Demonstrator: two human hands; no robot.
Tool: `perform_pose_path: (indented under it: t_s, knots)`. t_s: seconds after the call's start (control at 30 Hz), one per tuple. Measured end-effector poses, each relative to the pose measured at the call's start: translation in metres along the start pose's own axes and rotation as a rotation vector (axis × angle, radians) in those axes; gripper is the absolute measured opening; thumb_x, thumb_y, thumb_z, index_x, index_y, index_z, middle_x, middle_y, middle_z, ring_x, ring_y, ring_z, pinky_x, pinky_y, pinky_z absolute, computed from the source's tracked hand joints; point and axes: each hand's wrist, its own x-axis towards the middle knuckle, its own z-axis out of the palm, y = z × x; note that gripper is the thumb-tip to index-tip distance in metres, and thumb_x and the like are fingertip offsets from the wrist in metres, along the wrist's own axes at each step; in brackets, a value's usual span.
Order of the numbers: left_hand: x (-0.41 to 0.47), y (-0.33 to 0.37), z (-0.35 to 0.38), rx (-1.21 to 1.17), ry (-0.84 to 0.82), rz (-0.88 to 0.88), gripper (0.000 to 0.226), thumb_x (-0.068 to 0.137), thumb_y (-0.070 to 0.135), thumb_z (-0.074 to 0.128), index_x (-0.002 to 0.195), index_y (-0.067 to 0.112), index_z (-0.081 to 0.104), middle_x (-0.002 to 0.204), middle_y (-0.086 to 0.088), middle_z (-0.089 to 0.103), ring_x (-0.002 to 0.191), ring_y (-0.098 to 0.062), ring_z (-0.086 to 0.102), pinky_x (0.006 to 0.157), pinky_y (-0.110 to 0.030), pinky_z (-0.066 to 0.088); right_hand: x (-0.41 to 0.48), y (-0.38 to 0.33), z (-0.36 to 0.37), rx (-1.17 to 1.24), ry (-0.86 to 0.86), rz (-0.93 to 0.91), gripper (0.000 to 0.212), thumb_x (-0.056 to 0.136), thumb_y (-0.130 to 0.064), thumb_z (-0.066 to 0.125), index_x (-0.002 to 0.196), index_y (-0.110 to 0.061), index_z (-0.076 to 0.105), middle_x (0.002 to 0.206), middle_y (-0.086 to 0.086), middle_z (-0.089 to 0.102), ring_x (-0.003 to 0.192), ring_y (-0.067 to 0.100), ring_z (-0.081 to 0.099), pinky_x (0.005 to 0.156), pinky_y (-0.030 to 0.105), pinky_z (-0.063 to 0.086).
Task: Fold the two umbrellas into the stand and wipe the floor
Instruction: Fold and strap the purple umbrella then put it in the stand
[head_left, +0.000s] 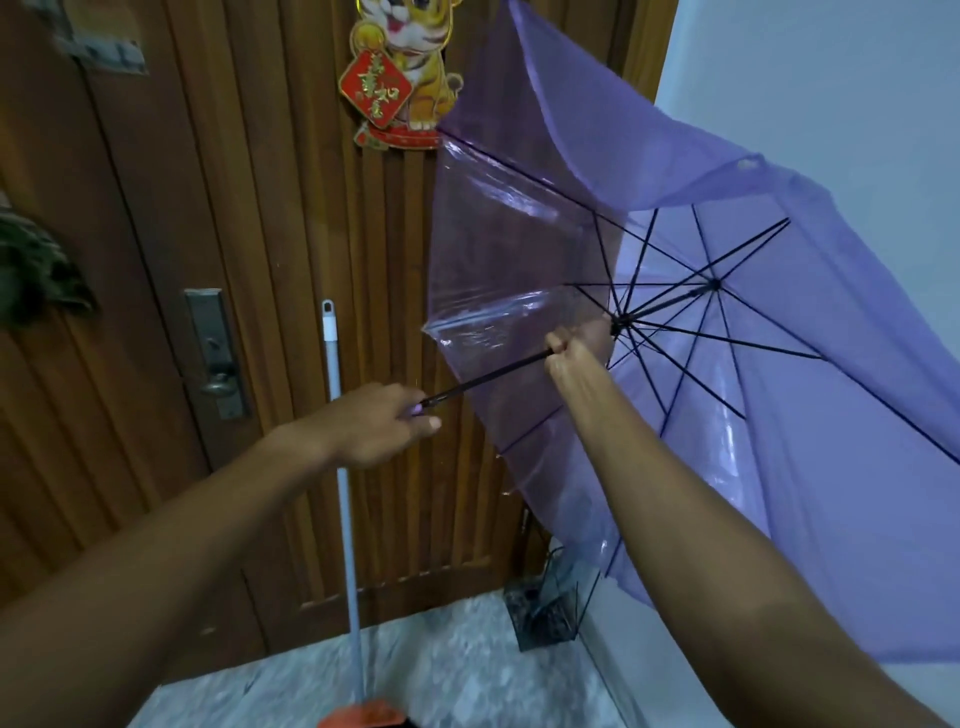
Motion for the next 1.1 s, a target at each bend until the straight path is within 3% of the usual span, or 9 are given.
perform_pose_path:
  t_s: [0.07, 0.17, 0.33, 0.5, 0.67, 0.83, 0.93, 1.0, 1.1]
  knots:
    - [-0.01, -0.011, 0.005, 0.104, 0.055, 0.042, 0.03, 0.101, 0.042, 0.043, 0.081, 0.022, 0.05, 0.073, -0.004, 0.059, 0.068, -0.022, 0.057, 0.063, -0.04, 0.045, -0.003, 0.0, 0.001, -0.021, -0.022, 0.016, 0.035, 0.107, -0.028, 0.038, 0.078, -0.009, 0.044, 0.054, -0.001, 0.027, 0.022, 0.008, 0.021, 0.032, 0.01, 0.014]
    - [-0.009, -0.017, 0.011, 0.107, 0.061, 0.015, 0.027, 0.103, 0.043, 0.037, 0.081, 0.03, 0.044, 0.075, -0.003, 0.056, 0.065, -0.018, 0.053, 0.057, -0.034, 0.037, -0.01, 0.006, 0.003, -0.013, -0.09, 0.038, 0.044, 0.107, -0.034, 0.037, 0.067, -0.016, 0.035, 0.049, -0.003, 0.025, 0.025, 0.007, 0.021, 0.031, 0.013, 0.016]
    - [0.014, 0.019, 0.014, 0.141, 0.103, 0.037, 0.024, 0.104, 0.035, 0.037, 0.084, 0.025, 0.043, 0.08, -0.004, 0.051, 0.075, -0.026, 0.05, 0.062, -0.034, 0.031, -0.045, 0.046, 0.001, 0.071, -0.246, 0.162, 0.047, 0.109, -0.035, 0.033, 0.064, -0.02, 0.035, 0.033, -0.007, 0.033, 0.024, 0.007, 0.031, 0.033, 0.011, 0.03]
    - [0.029, 0.03, 0.027, 0.079, 0.125, 0.038, 0.023, 0.1, 0.033, 0.045, 0.09, 0.013, 0.052, 0.091, -0.015, 0.062, 0.092, -0.04, 0.061, 0.068, -0.035, 0.041, -0.051, 0.057, -0.01, 0.064, -0.319, 0.196, 0.041, 0.105, -0.009, 0.024, 0.066, -0.017, 0.03, 0.034, -0.009, 0.027, 0.022, 0.002, 0.019, 0.024, 0.015, 0.014]
    - [0.026, 0.029, 0.028, 0.092, 0.21, 0.087, 0.04, 0.102, 0.039, 0.042, 0.067, 0.021, 0.041, 0.077, -0.014, 0.061, 0.091, -0.042, 0.062, 0.063, -0.036, 0.034, -0.04, 0.05, -0.008, 0.035, -0.212, 0.165, 0.044, 0.102, 0.005, 0.019, 0.065, -0.017, 0.028, 0.031, -0.008, 0.026, 0.021, 0.002, 0.021, 0.025, 0.014, 0.016]
    - [0.019, 0.019, 0.031, 0.075, 0.222, 0.071, 0.044, 0.104, 0.041, 0.035, 0.064, 0.022, 0.038, 0.071, -0.013, 0.058, 0.088, -0.045, 0.061, 0.065, -0.039, 0.04, -0.047, 0.055, -0.013, -0.051, -0.247, 0.176, 0.043, 0.106, -0.006, 0.023, 0.065, -0.014, 0.034, 0.035, -0.005, 0.037, 0.024, 0.005, 0.031, 0.03, 0.013, 0.027]
    - [0.019, 0.024, 0.033, 0.064, 0.233, 0.058, 0.042, 0.104, 0.036, 0.036, 0.066, 0.02, 0.043, 0.085, -0.02, 0.067, 0.095, -0.045, 0.061, 0.071, -0.041, 0.046, -0.063, 0.063, -0.017, -0.142, -0.278, 0.243, 0.044, 0.104, -0.013, 0.028, 0.065, -0.012, 0.049, 0.037, -0.005, 0.054, 0.026, 0.006, 0.047, 0.033, 0.007, 0.031]
    - [0.021, 0.03, 0.036, 0.064, 0.234, 0.053, 0.04, 0.104, 0.034, 0.034, 0.073, 0.015, 0.052, 0.094, -0.021, 0.069, 0.098, -0.043, 0.061, 0.073, -0.04, 0.046, -0.072, 0.071, -0.021, -0.174, -0.284, 0.267, 0.054, 0.105, -0.02, 0.03, 0.058, -0.015, 0.057, 0.041, -0.005, 0.059, 0.026, 0.007, 0.045, 0.033, 0.009, 0.027]
    - [0.021, 0.033, 0.045, 0.063, 0.209, 0.031, 0.04, 0.104, 0.035, 0.033, 0.069, 0.022, 0.047, 0.091, -0.017, 0.068, 0.093, -0.041, 0.063, 0.067, -0.032, 0.037, -0.077, 0.082, -0.031, -0.208, -0.215, 0.255, 0.049, 0.107, -0.034, 0.036, 0.06, -0.021, 0.044, 0.047, -0.005, 0.054, 0.032, 0.005, 0.037, 0.032, 0.012, 0.024]
